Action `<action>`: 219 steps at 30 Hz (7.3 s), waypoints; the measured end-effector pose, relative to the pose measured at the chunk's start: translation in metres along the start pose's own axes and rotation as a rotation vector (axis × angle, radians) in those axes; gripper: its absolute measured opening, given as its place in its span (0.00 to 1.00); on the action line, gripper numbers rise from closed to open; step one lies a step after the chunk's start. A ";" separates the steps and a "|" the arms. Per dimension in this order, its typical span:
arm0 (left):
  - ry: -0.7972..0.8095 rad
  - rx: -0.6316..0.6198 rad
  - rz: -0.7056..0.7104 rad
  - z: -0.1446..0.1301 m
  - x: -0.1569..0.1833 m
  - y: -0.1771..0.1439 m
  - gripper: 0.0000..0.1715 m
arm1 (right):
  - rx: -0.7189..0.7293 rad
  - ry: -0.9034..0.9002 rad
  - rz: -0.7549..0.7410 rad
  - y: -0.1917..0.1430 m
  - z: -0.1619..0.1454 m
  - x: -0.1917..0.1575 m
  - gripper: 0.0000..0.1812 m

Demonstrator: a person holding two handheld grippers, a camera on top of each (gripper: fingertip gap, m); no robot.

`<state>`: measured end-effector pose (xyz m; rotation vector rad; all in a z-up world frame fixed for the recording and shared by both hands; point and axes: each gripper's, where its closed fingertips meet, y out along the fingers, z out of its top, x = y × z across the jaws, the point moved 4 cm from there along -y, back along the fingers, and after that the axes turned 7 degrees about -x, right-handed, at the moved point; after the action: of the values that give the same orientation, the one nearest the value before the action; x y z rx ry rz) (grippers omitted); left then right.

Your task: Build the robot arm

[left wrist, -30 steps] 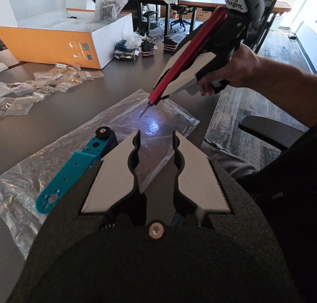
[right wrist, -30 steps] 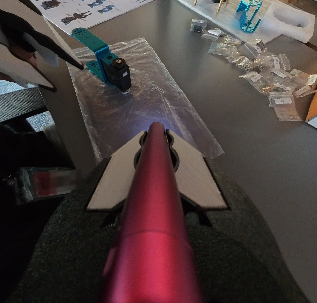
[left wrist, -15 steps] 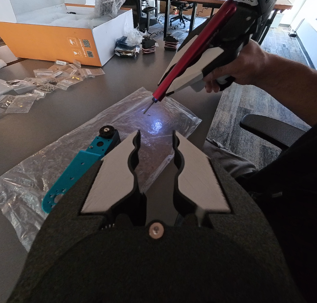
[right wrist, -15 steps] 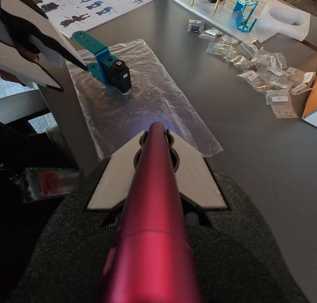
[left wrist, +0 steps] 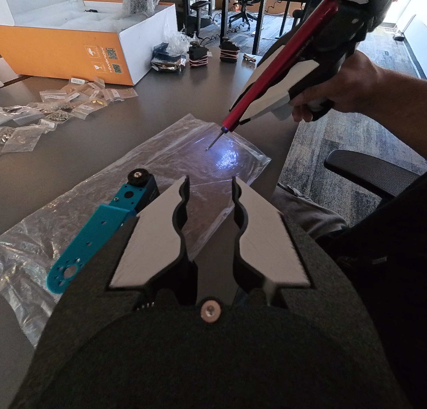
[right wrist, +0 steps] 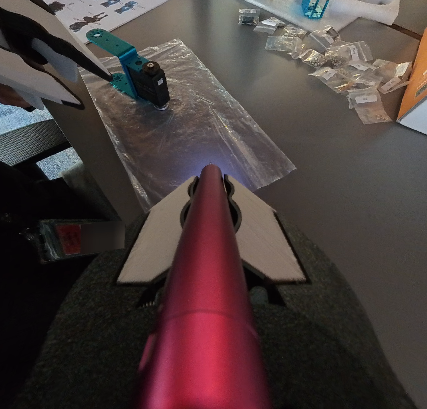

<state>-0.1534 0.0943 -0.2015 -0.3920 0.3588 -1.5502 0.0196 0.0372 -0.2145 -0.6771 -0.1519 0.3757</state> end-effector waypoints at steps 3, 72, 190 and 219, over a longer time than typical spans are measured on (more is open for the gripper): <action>0.011 -0.007 -0.001 0.001 0.002 0.002 0.21 | 0.003 0.003 -0.002 -0.002 -0.001 0.000 0.12; -0.460 0.129 -0.109 0.031 -0.033 0.000 0.00 | 0.147 0.109 0.206 0.001 0.014 -0.004 0.12; -0.508 0.205 0.038 -0.023 -0.030 -0.060 0.06 | 0.069 -0.031 0.256 0.049 0.033 -0.093 0.13; -0.103 0.015 0.204 -0.014 -0.006 -0.015 0.09 | 0.256 0.235 0.458 0.024 0.060 -0.084 0.13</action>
<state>-0.1730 0.1000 -0.2078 -0.4093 0.2977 -1.3273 -0.0803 0.0571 -0.1846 -0.4932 0.2768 0.7364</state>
